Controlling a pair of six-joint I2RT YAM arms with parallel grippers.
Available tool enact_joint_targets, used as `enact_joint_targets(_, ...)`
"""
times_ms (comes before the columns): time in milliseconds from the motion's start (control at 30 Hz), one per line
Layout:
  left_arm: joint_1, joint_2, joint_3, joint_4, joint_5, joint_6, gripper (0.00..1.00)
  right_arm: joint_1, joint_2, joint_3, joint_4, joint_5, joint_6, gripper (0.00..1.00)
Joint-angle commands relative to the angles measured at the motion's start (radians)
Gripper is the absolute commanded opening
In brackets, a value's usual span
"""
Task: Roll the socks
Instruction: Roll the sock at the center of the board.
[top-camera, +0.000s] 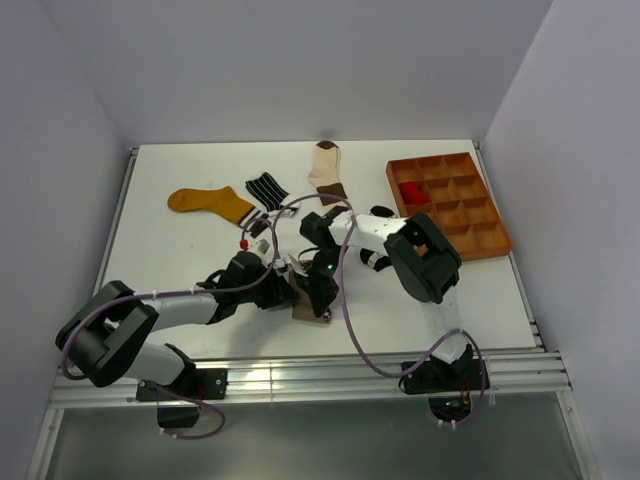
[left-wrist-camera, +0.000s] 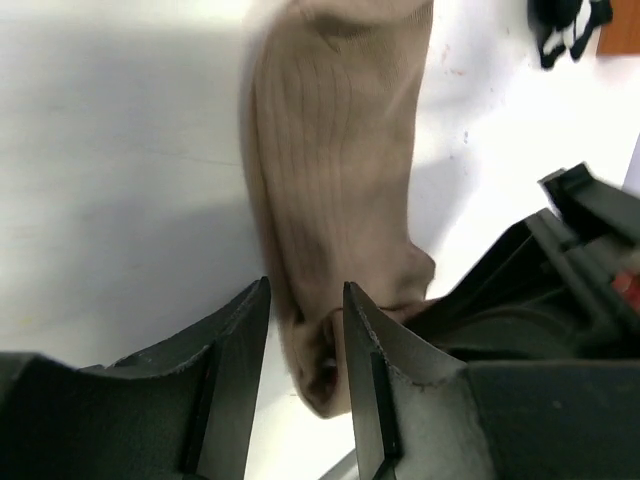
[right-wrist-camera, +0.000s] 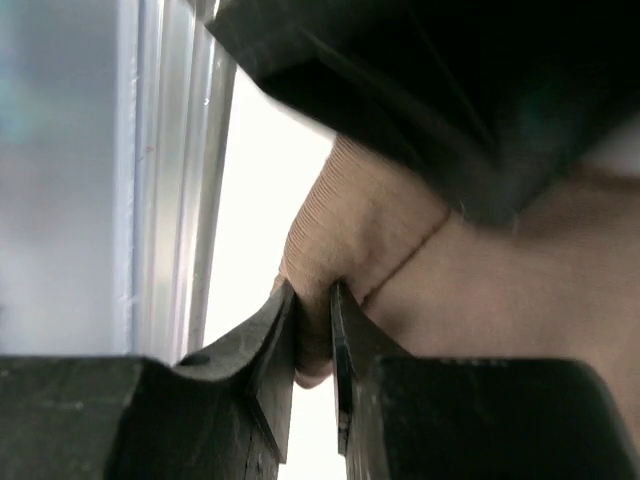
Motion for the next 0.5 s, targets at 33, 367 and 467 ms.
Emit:
enact_joint_targets(33,-0.007,-0.082,-0.057,0.116,-0.061,0.124,0.43,-0.078,0.148,0.115,-0.262,0.017,-0.004,0.12)
enact_joint_targets(367,-0.030,-0.178,-0.166,0.303,-0.076,0.142,0.43,-0.109,0.262,0.240,-0.324,0.006,0.036,0.13)
enact_joint_targets(467,-0.070,-0.178,-0.160,0.334,-0.099,0.179,0.45,-0.109,0.286,0.266,-0.335,0.015,0.056,0.13)
